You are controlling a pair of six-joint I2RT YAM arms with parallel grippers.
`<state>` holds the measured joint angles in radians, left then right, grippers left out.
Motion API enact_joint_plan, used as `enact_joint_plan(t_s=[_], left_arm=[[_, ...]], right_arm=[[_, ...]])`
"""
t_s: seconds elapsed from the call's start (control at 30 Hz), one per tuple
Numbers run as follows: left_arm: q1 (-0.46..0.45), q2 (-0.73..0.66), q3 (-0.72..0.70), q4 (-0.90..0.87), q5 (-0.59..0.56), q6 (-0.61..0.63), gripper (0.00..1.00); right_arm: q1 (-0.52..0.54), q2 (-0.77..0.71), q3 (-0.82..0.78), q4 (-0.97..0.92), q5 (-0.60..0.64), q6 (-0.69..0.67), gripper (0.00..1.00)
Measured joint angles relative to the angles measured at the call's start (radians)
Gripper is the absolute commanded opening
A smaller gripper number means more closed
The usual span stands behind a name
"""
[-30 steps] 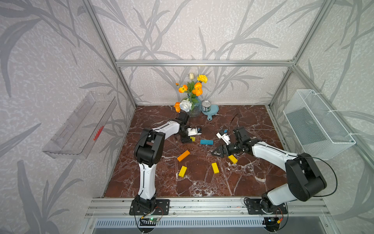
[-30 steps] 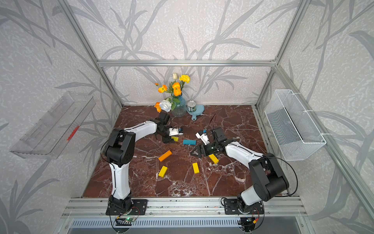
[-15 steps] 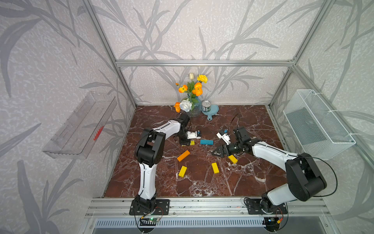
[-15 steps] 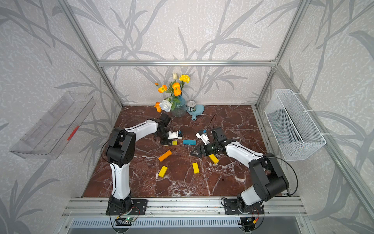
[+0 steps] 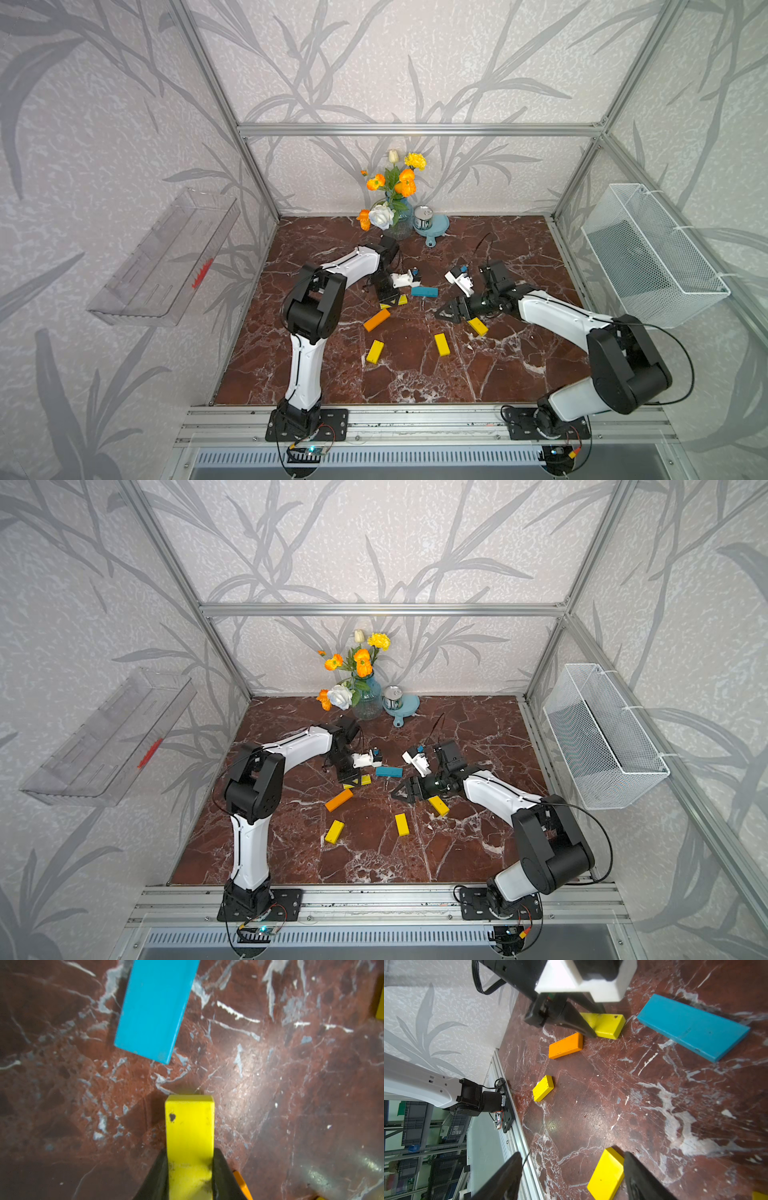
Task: Assemble the letter p with building blocks
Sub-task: Assemble the building block at the center of the board.
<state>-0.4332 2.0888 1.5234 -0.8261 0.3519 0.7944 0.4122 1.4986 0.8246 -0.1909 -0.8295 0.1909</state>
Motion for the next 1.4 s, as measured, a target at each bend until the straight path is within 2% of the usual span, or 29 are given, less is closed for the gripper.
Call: enact_joint_plan(t_s=[0.23,0.43,0.5,0.7,0.9,1.07,1.4], left_arm=[[-0.011,-0.004,0.021,0.052,-0.005,-0.221,0.00],[-0.032,0.039,0.230,-0.051,-0.116,-0.452,0.00],[-0.047,0.046,0.244,-0.068,-0.144,-0.508,0.00],[-0.103,0.013,0.087,-0.073,-0.163,-0.691,0.00],[-0.128,-0.145,-0.114,0.064,-0.117,-0.901,0.00],[-0.142,-0.237,-0.170,0.208,-0.124,-1.023,0.00],[-0.185,-0.233,-0.268,0.343,-0.177,-1.157,0.00]], right_arm=[[0.000,-0.035,-0.005,-0.017,0.022,0.000,0.76],[0.000,-0.056,-0.005,-0.028,0.041,0.000,0.76],[0.000,-0.061,-0.005,-0.034,0.045,0.000,0.76],[0.000,-0.063,-0.009,-0.049,0.062,0.002,0.76],[0.000,-0.063,-0.009,-0.057,0.074,0.008,0.76],[0.000,-0.063,-0.010,-0.059,0.084,0.019,0.76],[0.000,-0.078,-0.031,-0.069,0.108,0.031,0.76]])
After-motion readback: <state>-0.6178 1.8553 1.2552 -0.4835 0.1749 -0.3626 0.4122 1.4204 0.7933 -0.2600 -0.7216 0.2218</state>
